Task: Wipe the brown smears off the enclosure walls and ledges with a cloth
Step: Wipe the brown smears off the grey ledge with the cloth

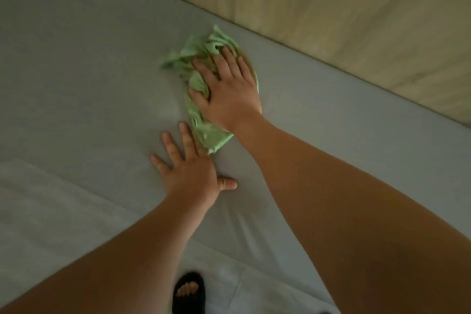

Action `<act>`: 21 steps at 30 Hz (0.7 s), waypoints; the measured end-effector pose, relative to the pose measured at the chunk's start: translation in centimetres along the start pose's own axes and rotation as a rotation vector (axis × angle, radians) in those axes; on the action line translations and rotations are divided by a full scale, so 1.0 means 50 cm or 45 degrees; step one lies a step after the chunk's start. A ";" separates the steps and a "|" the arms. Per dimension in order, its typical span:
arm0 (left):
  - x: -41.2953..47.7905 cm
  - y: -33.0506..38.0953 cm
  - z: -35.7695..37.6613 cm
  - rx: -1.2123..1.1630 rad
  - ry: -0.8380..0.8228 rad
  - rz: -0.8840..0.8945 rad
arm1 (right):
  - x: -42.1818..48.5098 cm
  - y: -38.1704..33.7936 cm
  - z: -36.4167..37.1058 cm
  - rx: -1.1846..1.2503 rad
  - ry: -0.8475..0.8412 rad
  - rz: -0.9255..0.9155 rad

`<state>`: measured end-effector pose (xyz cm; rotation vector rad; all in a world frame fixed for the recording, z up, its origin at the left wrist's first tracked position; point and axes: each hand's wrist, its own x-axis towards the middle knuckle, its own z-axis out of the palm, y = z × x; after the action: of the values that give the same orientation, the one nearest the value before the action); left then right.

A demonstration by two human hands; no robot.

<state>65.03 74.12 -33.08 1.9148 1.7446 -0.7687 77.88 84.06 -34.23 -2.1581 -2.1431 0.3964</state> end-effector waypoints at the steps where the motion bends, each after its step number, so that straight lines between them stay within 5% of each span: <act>1: -0.003 0.004 -0.004 0.005 -0.001 -0.001 | -0.040 0.035 0.000 0.006 0.002 0.013; 8: -0.014 0.013 -0.010 0.032 0.065 -0.023 | -0.332 0.297 -0.024 -0.052 0.155 0.595; 13: -0.044 0.021 -0.003 -0.027 0.190 -0.055 | -0.449 0.250 0.011 0.003 0.269 1.152; 15: -0.074 0.021 0.011 -0.111 0.272 -0.019 | -0.464 0.161 0.035 0.021 0.214 1.066; 19: -0.156 0.025 0.071 -0.180 0.642 0.185 | -0.543 0.059 0.065 -0.012 0.034 0.235; 21: -0.192 0.042 0.106 -0.202 0.736 0.318 | -0.591 0.117 0.056 -0.016 0.048 0.029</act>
<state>66.04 63.25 -30.83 2.3278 1.7459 0.0273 83.14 54.27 -34.47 -2.1808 -2.1086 0.3419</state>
